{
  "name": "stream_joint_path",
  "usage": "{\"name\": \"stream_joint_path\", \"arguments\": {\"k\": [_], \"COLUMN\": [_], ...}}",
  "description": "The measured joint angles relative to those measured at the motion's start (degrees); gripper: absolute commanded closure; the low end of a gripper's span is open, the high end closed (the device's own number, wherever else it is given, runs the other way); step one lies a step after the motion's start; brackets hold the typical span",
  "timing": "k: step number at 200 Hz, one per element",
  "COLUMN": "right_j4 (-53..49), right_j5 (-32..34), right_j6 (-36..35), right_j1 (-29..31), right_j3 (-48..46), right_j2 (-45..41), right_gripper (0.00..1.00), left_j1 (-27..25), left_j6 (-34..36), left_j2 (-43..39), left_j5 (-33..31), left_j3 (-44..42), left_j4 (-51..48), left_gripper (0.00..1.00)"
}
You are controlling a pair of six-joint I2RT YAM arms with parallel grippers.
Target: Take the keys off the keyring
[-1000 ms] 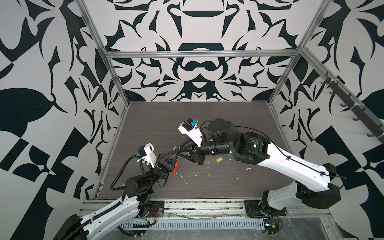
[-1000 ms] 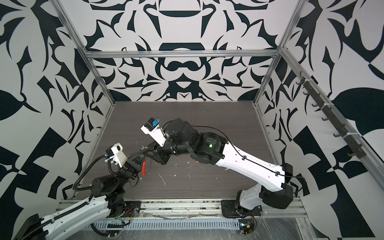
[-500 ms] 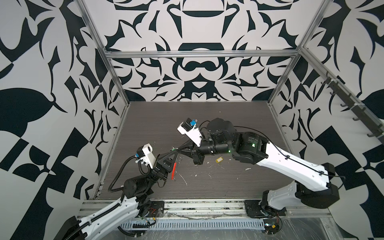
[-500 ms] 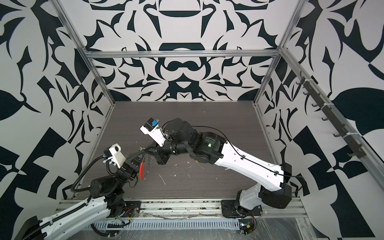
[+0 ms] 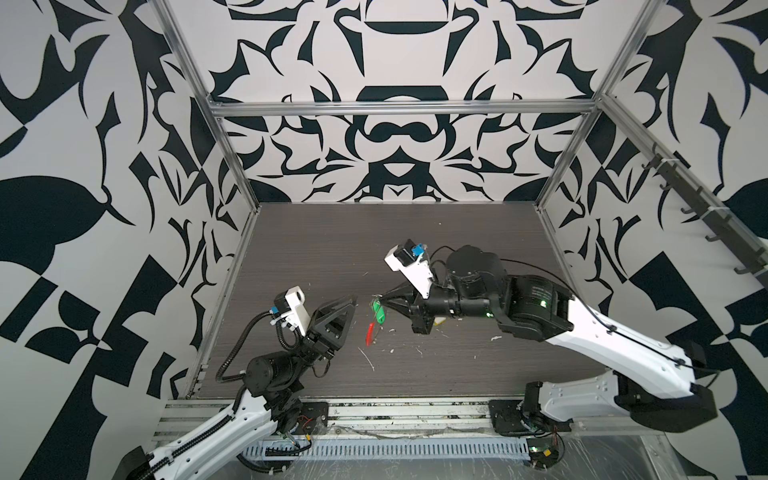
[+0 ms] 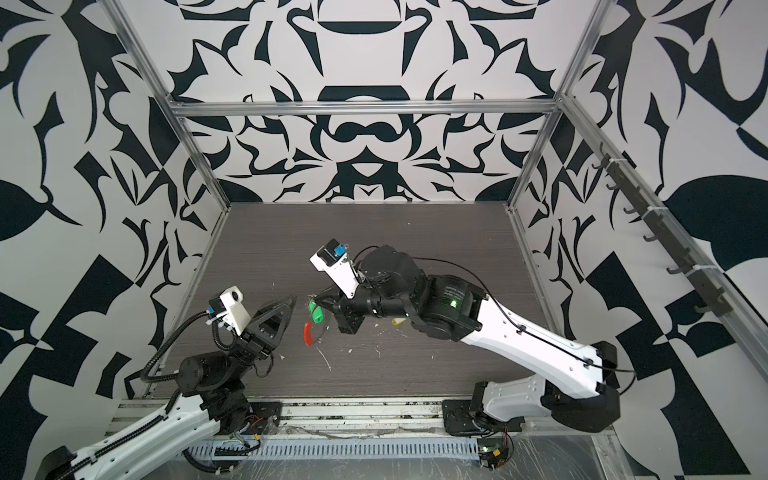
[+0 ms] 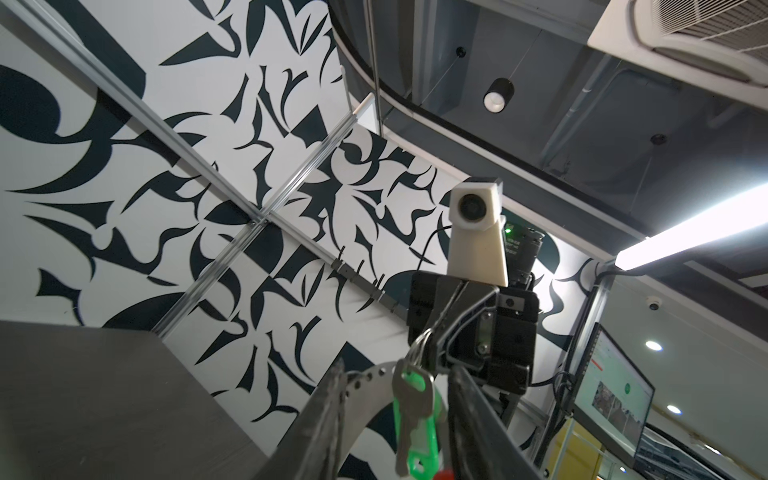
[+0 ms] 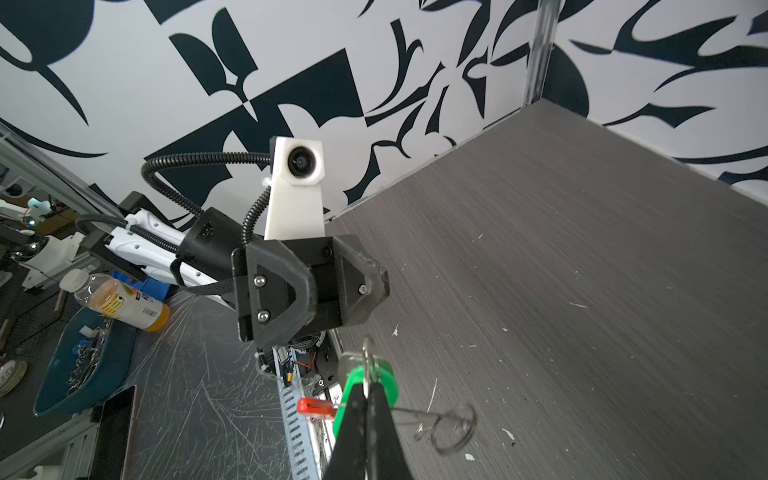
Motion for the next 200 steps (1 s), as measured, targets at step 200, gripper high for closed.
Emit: {"name": "stream_joint_path", "arguments": {"k": [200], "right_j4": [-1.0], "right_j5": [-5.1], "right_j6": [-5.3], "right_j1": [-4.0], "right_j3": [-7.1], "right_j2": [-5.5], "right_gripper": [1.0], "left_j1": [0.0], "left_j6": [24.5], "left_j2": [7.2], "left_j5": [11.5], "left_j3": [27.2], "left_j4": [-63.3], "left_gripper": [0.57]}}
